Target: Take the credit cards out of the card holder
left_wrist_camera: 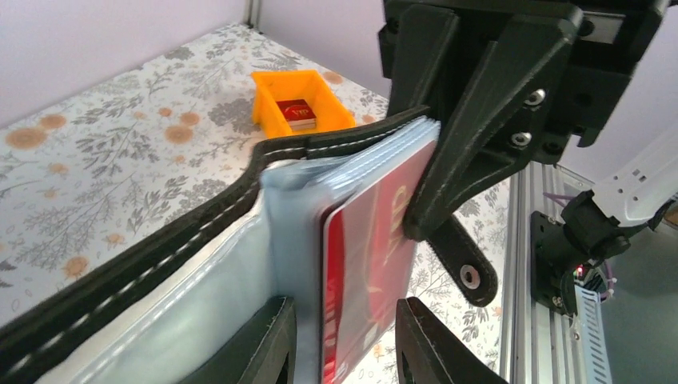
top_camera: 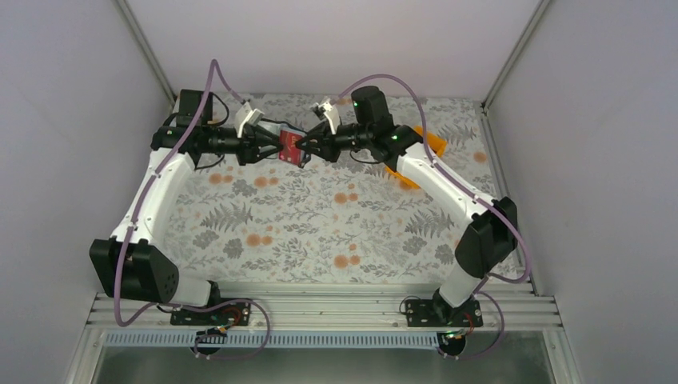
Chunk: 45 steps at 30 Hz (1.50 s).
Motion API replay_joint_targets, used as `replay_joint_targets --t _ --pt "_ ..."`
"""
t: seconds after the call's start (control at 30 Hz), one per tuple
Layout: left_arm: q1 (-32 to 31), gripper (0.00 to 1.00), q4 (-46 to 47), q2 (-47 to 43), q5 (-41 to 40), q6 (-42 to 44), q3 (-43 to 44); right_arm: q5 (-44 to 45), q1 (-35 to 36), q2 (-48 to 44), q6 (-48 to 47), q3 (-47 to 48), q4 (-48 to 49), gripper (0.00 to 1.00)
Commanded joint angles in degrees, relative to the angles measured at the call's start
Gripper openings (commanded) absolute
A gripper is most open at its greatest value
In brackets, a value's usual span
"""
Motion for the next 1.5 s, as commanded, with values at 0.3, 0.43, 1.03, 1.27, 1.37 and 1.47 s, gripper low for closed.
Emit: replay_joint_targets --t 0.3,0.43,1.03,1.27,1.37,1.47 --pt "-4.50 0.22 -2.74 0.27 5.95 4.67 1.74 -12.37 1.16 -3.50 -1.56 -0.21 7.85 0.04" --pt "-7.24 0.21 -8.73 1.53 9.62 8.85 6.35 -10.03 1.17 -1.93 -0.13 0.86 8.63 0.04" --pt "-2.53 0.02 -0.99 2.42 11.56 0.29 -1.03 -9.31 -0.15 1.73 4.91 -2.31 12.41 0.16" --pt "-0.98 0.02 7.62 3.43 11.21 -0.63 -15.03 -11.69 -0.17 5.69 7.44 -13.59 17.37 0.17" --pt "-0.85 0.02 8.85 6.23 10.29 0.22 -16.40 -12.54 -0.23 9.38 7.06 -14.54 18.50 0.17" --pt "-0.19 0.02 11.51 10.03 8.26 0.67 -18.84 -13.15 -1.00 13.94 6.98 -13.99 18.78 0.08"
